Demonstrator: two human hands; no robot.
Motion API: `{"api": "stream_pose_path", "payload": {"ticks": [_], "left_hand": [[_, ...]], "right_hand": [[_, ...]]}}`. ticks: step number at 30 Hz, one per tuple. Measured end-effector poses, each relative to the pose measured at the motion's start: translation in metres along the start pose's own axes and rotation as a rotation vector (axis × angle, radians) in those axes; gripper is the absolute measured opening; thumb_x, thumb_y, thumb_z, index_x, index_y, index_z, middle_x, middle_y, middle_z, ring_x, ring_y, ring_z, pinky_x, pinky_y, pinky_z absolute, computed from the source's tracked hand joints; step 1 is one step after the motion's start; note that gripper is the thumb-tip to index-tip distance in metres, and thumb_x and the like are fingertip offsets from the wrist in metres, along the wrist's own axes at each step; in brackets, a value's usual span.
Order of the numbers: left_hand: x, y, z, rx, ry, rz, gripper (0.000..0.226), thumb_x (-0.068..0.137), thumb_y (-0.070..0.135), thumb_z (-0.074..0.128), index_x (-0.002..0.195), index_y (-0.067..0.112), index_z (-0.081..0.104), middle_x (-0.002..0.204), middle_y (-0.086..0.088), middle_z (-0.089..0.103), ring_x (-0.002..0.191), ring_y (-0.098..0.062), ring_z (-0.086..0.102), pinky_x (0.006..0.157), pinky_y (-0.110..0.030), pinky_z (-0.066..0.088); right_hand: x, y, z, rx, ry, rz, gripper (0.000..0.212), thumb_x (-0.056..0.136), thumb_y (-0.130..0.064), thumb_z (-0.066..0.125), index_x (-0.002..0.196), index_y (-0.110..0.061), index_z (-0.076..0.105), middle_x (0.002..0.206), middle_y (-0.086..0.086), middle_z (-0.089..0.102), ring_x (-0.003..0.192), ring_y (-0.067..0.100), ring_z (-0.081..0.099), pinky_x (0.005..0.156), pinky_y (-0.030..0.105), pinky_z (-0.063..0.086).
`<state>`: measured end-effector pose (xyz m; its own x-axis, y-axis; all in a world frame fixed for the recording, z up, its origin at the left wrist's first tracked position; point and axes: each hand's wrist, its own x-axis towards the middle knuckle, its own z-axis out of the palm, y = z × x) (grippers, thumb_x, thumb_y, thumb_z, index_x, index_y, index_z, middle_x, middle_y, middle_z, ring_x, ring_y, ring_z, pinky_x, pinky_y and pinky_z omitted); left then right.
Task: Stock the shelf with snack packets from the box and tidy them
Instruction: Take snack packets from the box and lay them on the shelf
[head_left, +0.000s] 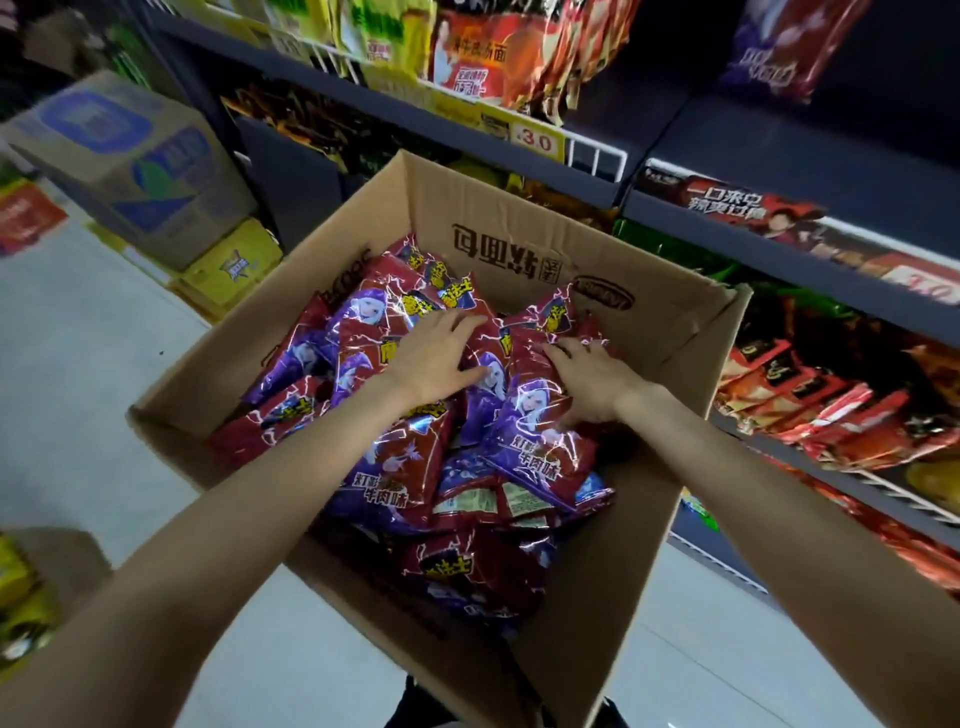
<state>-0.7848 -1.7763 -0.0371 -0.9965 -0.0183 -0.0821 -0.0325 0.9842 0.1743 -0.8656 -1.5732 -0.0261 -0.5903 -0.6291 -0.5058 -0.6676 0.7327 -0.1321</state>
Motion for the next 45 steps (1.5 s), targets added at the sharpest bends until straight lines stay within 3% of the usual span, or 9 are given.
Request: {"api": "stream_pose_path", "payload": {"ticks": [6,14,19,26,31,34,39,42,45], "left_hand": [[0.037,0.033,0.006,0.044,-0.013,0.131,0.066,0.091,0.045,0.054,0.145,0.016,0.030,0.143,-0.007,0.038,0.131,-0.023,0.033,0.109,-0.035,0.028],[0.083,0.035,0.005,0.133,-0.220,0.225,0.053,0.089,0.033,0.062,0.134,0.012,0.046,0.128,-0.012,0.051,0.121,-0.028,0.042,0.099,-0.035,0.035],[0.083,0.009,-0.008,-0.119,-0.245,0.271,0.039,0.083,0.039,0.068,0.111,0.013,0.061,0.111,-0.007,0.060,0.102,-0.025,0.055,0.081,-0.032,0.040],[0.055,-0.012,-0.037,-0.477,-0.180,0.286,0.015,0.093,0.030,0.055,0.096,0.015,0.053,0.089,-0.002,0.056,0.079,-0.018,0.053,0.069,-0.032,0.035],[0.044,-0.013,-0.068,-0.504,0.033,0.214,0.015,0.096,0.025,0.050,0.110,0.020,0.045,0.083,0.003,0.059,0.070,-0.021,0.059,0.063,-0.038,0.044],[0.040,-0.011,-0.090,-0.460,0.121,0.262,0.023,0.097,0.025,0.048,0.120,0.023,0.044,0.091,-0.002,0.066,0.071,-0.022,0.065,0.061,-0.045,0.053],[0.044,-0.006,-0.137,-0.246,0.432,0.329,0.026,0.097,0.023,0.049,0.121,0.016,0.055,0.076,-0.004,0.068,0.061,-0.021,0.064,0.052,-0.036,0.052],[0.054,0.001,-0.161,-0.236,0.579,0.287,0.026,0.094,0.018,0.056,0.119,0.011,0.060,0.055,0.005,0.055,0.041,-0.006,0.047,0.041,-0.021,0.033],[0.069,0.007,-0.176,-0.285,0.684,0.233,0.029,0.092,0.019,0.058,0.118,0.007,0.062,0.061,0.005,0.055,0.042,-0.007,0.042,0.044,-0.016,0.030]], "right_hand": [[-0.003,0.003,0.003,0.000,0.026,0.105,0.094,0.072,-0.041,0.079,0.142,-0.005,0.028,0.150,0.015,0.021,0.137,0.034,0.024,0.111,0.044,0.029],[-0.003,0.003,0.003,-0.020,0.005,0.146,0.106,0.071,-0.052,0.075,0.150,-0.033,0.006,0.151,0.015,0.021,0.133,0.040,0.032,0.106,0.054,0.027],[-0.017,-0.001,-0.003,0.036,0.124,0.153,0.115,0.072,-0.048,0.075,0.150,-0.034,-0.008,0.145,0.016,0.033,0.134,0.035,0.029,0.107,0.052,0.027],[-0.047,-0.012,-0.009,0.150,0.304,0.147,0.080,0.074,-0.041,0.076,0.135,-0.019,0.029,0.120,0.007,0.051,0.105,0.028,0.055,0.087,0.038,0.045],[-0.063,-0.015,-0.010,0.193,0.300,0.101,0.069,0.080,-0.039,0.071,0.132,-0.026,0.028,0.122,0.003,0.054,0.104,0.026,0.059,0.083,0.037,0.044],[-0.077,-0.011,-0.021,0.263,0.336,0.075,0.058,0.086,-0.036,0.065,0.131,-0.037,0.028,0.101,-0.001,0.062,0.096,0.022,0.060,0.074,0.033,0.041],[-0.125,0.012,-0.075,0.383,0.708,0.065,0.045,0.085,-0.032,0.068,0.125,-0.027,0.048,0.101,-0.004,0.068,0.083,0.010,0.064,0.068,0.027,0.050],[-0.159,0.037,-0.115,0.538,1.030,0.060,0.030,0.083,-0.025,0.070,0.108,-0.023,0.055,0.089,-0.016,0.064,0.078,-0.002,0.062,0.065,0.011,0.046],[-0.165,0.066,-0.152,0.588,1.388,0.124,0.024,0.084,-0.019,0.071,0.102,-0.018,0.056,0.084,-0.018,0.059,0.073,-0.008,0.058,0.064,0.007,0.042]]}}
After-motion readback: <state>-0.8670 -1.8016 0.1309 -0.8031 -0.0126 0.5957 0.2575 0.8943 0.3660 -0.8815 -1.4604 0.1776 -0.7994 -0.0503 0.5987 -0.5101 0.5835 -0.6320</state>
